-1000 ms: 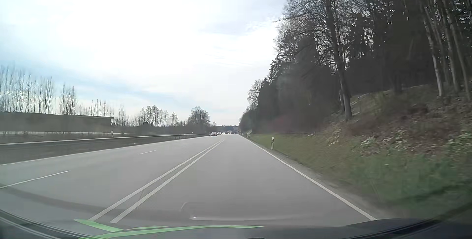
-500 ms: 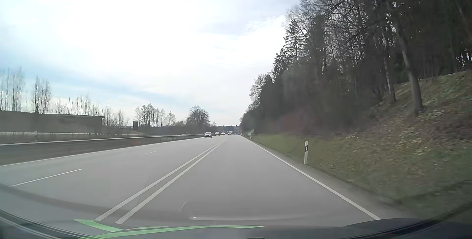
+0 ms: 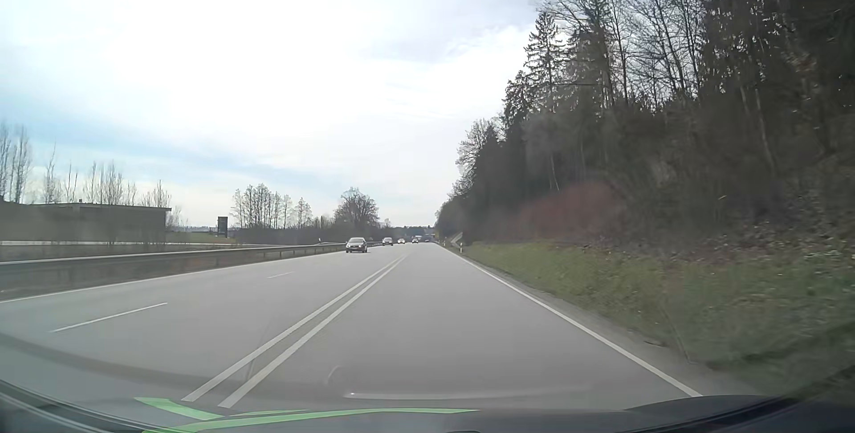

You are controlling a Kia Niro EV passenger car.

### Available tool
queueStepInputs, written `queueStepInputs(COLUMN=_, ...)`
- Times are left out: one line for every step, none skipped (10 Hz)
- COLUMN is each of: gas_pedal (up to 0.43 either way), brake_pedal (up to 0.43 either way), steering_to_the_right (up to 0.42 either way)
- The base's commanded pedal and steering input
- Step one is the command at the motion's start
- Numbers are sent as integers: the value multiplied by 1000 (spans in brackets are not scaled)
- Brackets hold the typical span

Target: Follow the waypoints while adhering to traffic rules and regulations

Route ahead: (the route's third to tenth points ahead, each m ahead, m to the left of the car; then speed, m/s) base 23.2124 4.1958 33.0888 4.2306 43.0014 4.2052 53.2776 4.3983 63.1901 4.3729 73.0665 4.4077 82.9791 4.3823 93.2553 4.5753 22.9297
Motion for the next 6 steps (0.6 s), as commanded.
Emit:
queueStepInputs(gas_pedal=248, brake_pedal=0, steering_to_the_right=2)
queueStepInputs(gas_pedal=248, brake_pedal=0, steering_to_the_right=3)
queueStepInputs(gas_pedal=248, brake_pedal=0, steering_to_the_right=3)
queueStepInputs(gas_pedal=248, brake_pedal=0, steering_to_the_right=3)
queueStepInputs(gas_pedal=248, brake_pedal=0, steering_to_the_right=3)
queueStepInputs(gas_pedal=248, brake_pedal=0, steering_to_the_right=3)
